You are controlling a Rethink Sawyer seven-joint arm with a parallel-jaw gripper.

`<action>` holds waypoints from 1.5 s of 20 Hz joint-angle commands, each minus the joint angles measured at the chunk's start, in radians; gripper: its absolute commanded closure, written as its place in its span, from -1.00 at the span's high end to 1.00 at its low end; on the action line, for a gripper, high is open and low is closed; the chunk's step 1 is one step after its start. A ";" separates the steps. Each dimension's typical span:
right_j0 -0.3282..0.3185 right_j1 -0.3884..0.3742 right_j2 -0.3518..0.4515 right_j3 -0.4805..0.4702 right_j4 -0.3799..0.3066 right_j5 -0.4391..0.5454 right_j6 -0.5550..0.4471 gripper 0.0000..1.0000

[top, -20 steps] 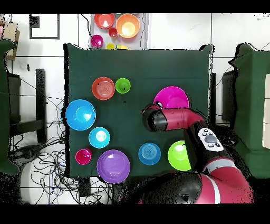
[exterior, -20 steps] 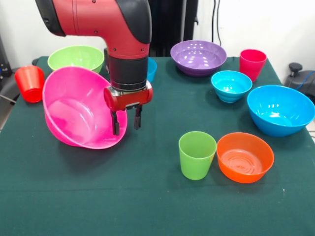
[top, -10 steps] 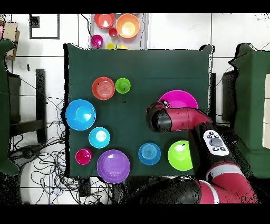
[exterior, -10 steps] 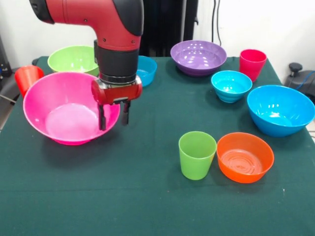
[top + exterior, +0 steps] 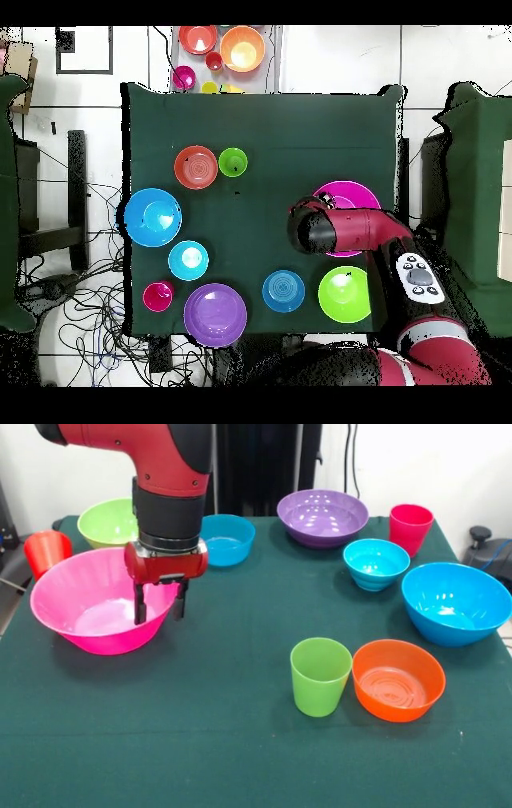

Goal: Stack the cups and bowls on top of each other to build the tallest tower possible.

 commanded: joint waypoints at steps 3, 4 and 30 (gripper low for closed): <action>-0.021 0.105 0.033 -0.035 0.006 0.061 0.074 1.00; -0.027 0.107 0.039 -0.029 0.011 0.063 0.072 -1.00; 0.509 0.011 -0.186 0.164 0.211 -0.187 0.566 -1.00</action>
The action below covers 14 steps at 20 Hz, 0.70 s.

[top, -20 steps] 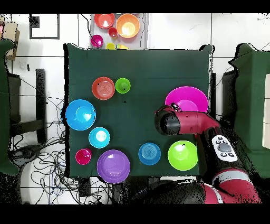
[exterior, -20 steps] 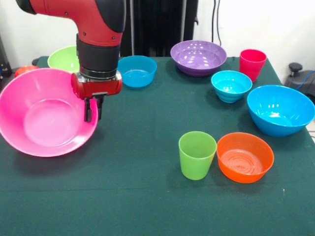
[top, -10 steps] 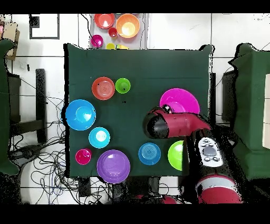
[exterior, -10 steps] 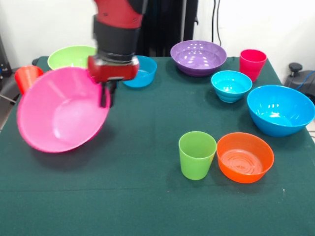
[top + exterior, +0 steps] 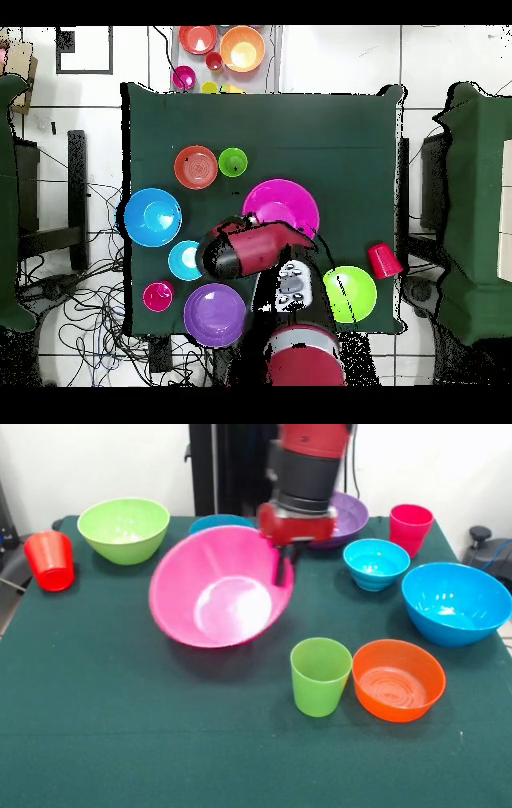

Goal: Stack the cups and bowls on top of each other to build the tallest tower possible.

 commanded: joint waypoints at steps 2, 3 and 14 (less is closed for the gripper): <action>0.081 0.103 -0.005 -0.016 0.059 -0.099 0.246 -1.00; 0.084 0.107 -0.005 -0.027 0.056 -0.097 0.251 -1.00; 0.081 0.129 0.021 -0.051 0.048 -0.121 0.304 1.00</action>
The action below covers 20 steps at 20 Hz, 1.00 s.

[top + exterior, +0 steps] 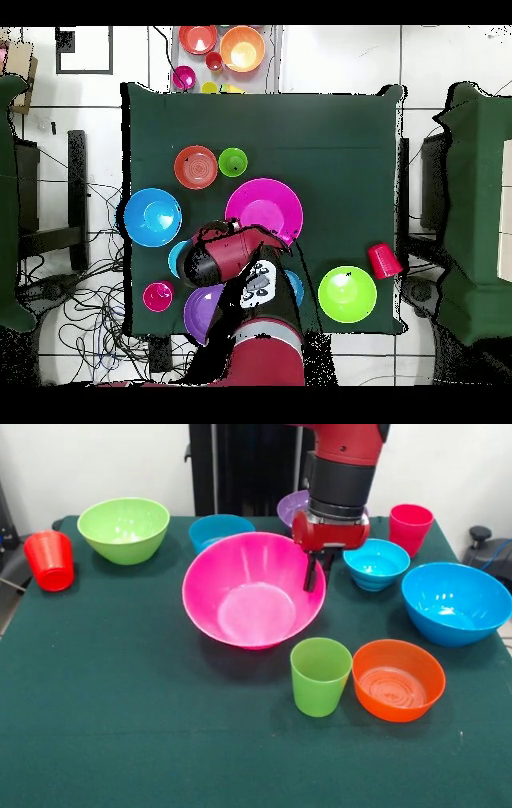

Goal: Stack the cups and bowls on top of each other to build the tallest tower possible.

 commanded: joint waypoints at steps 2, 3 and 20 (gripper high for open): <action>-0.007 0.059 0.072 -0.031 0.029 -0.008 0.129 1.00; -0.020 0.039 0.087 -0.013 0.027 0.000 0.122 1.00; -0.016 -0.234 0.243 0.163 0.054 0.215 0.022 1.00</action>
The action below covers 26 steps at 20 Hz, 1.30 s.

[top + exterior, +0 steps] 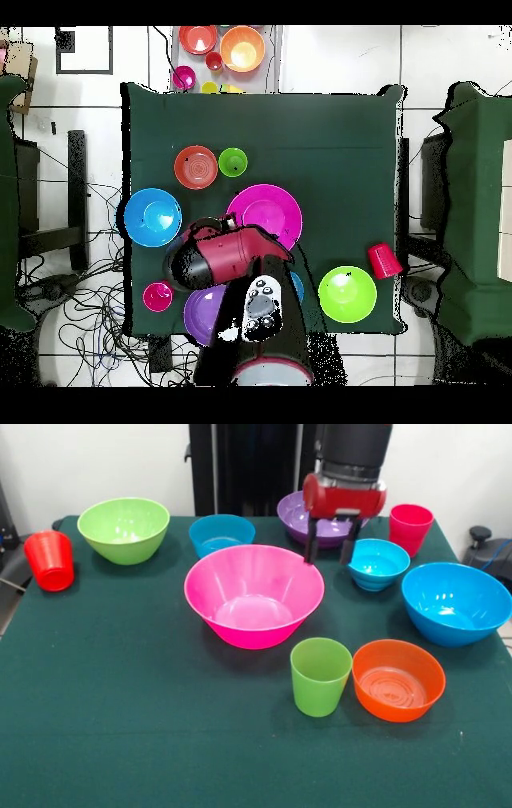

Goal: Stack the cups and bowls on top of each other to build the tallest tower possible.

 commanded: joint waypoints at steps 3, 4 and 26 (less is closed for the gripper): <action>0.026 -0.059 0.214 0.119 0.040 0.102 0.057 1.00; 0.031 -0.055 0.223 0.121 0.049 0.104 0.065 1.00; 0.215 0.019 0.115 0.276 0.099 -0.125 0.215 1.00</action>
